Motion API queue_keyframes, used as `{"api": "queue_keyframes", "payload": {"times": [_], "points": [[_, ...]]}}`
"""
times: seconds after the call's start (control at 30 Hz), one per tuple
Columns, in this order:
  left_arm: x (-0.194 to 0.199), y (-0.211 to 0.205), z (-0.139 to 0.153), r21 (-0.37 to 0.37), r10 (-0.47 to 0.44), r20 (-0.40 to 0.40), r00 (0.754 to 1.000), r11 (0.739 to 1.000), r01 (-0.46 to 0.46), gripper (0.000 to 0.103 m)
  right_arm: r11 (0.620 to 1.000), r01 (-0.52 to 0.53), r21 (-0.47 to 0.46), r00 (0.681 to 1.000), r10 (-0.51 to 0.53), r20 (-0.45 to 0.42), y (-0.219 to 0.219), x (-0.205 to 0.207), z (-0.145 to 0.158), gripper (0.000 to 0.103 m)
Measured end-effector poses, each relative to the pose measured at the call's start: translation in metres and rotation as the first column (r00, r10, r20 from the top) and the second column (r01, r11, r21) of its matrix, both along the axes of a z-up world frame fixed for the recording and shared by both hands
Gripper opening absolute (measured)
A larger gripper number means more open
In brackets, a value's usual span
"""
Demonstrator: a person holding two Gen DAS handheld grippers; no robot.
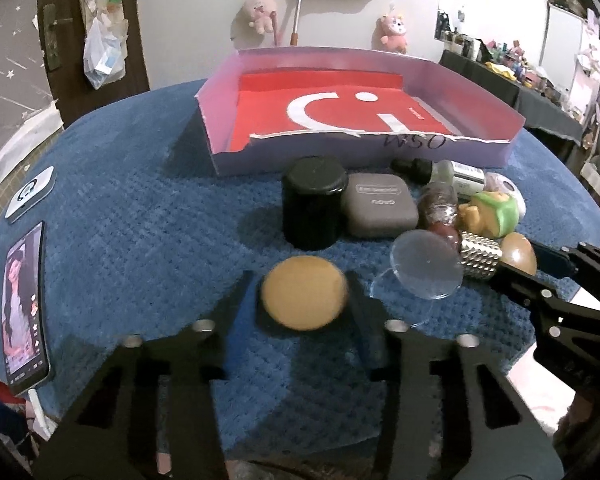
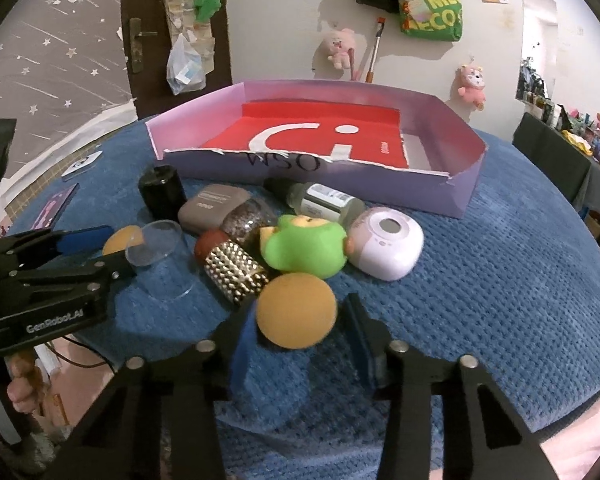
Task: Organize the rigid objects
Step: 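Move both grippers toward the tan round sponge beside the clear cup, then grasp the tan sponge with the left gripper while the right gripper grasps another tan sponge, then carry both tan sponges into the red-lined box and open both grippers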
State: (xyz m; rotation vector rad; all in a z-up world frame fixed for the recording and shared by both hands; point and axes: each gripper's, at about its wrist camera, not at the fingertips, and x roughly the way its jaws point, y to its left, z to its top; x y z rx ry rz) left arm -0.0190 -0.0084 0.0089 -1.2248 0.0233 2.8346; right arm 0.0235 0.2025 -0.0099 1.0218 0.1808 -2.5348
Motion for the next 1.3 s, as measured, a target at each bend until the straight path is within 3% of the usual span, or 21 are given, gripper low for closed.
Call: {"api": "queue_keyframes", "payload": {"times": [0.2,0.6,1.0,1.3], "points": [[0.003,0.002,0.001,-0.018,0.004,-0.01,1.0,1.0,-0.004,0.036,1.0,-0.007,-0.01,1.0,0.007,0.007,0.001,0.001,0.003,0.04],[0.002,0.001,0.028,-0.008,-0.007,-0.067,0.998,1.0,0.007,0.036,0.998,-0.017,-0.057,0.998,0.013,-0.066,0.013,0.003,0.032,0.04],[-0.026,0.014,0.062,-0.02,-0.057,-0.147,0.987,0.998,0.055,0.036,0.992,-0.05,-0.115,0.992,0.037,-0.118,0.015,-0.023,0.066,0.04],[-0.059,0.017,0.083,-0.032,-0.076,-0.187,0.979,0.997,0.071,0.036,0.988,-0.062,-0.144,0.994,0.048,-0.098,0.02,-0.059,0.079,0.04]]}}
